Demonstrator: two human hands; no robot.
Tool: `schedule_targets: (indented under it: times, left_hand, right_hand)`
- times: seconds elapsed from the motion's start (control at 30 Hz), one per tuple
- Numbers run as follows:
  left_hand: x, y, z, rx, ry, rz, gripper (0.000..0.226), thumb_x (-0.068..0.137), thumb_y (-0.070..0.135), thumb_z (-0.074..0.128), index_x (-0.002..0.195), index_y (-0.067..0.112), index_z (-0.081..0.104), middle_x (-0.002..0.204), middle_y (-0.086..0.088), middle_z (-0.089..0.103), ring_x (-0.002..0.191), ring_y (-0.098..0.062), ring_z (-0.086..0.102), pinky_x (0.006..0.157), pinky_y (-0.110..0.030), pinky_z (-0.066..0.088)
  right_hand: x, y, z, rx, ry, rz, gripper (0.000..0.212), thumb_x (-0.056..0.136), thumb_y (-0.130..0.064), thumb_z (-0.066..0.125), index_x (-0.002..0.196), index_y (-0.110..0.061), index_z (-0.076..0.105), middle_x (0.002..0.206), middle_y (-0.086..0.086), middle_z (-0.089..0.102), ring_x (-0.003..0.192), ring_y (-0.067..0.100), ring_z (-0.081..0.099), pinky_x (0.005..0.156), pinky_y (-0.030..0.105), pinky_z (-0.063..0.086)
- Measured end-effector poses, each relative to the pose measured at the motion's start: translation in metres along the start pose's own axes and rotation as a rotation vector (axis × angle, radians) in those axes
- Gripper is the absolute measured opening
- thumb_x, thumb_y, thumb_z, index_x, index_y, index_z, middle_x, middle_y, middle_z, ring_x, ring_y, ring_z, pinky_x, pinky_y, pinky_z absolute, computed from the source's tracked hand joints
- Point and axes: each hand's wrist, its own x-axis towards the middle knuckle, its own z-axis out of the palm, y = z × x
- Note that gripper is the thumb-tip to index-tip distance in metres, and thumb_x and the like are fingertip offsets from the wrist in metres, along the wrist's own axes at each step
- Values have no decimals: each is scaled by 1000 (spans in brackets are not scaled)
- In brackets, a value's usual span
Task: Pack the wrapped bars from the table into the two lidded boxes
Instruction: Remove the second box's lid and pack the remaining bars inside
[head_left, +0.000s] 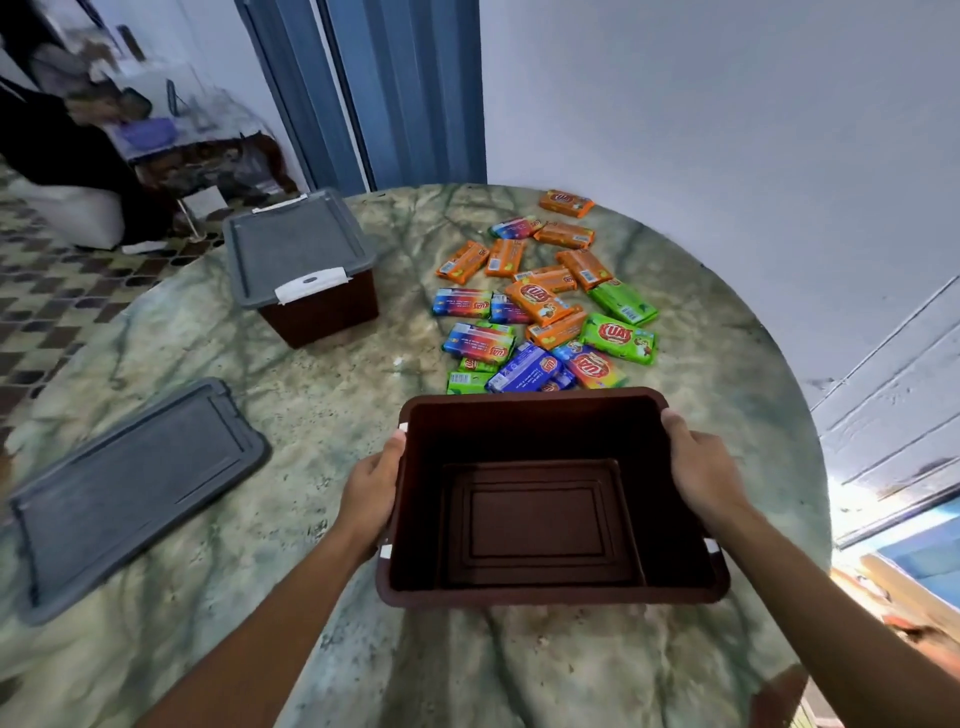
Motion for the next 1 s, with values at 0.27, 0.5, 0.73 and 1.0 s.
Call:
schedule_targets:
  times: [0.27,0.5,0.73,1.0]
  left_hand:
    - [-13,14,5,104,109,44,64,96,51,42,85,-6,68,73,-11,68,65,-18,64,59,-26,47]
    - [-19,15,2,103,59,40,65,96,51,40,86,-7,67,76,-18,69,68,-24,65,62,-30,49]
    - [-23,3,0,61,1,69,73,93,58,42,77,-12,58,64,-14,55,59,-24,56,61,-34,44]
    - [-22,10,-5,274,-3,188,36,99,41,41,97,11,60,85,-1,65,84,-21,63,64,-26,44]
  right_hand:
    - [4,4,0,59,-30,-2,68,99,-50,36,85,11,64,85,22,62,81,33,56,73,37,40]
    - [-4,2,-3,8,-5,-4,63,99,-52,34,66,-3,55,81,19,60,84,35,59,69,34,36]
    - [-17,9,-8,-39,51,-10,63,99,-49,35,59,-4,51,68,14,57,72,32,56,65,35,36]
    - [-9,17,-13,-14,-46,13,67,98,-48,40,78,11,64,73,16,65,71,29,61,66,35,43]
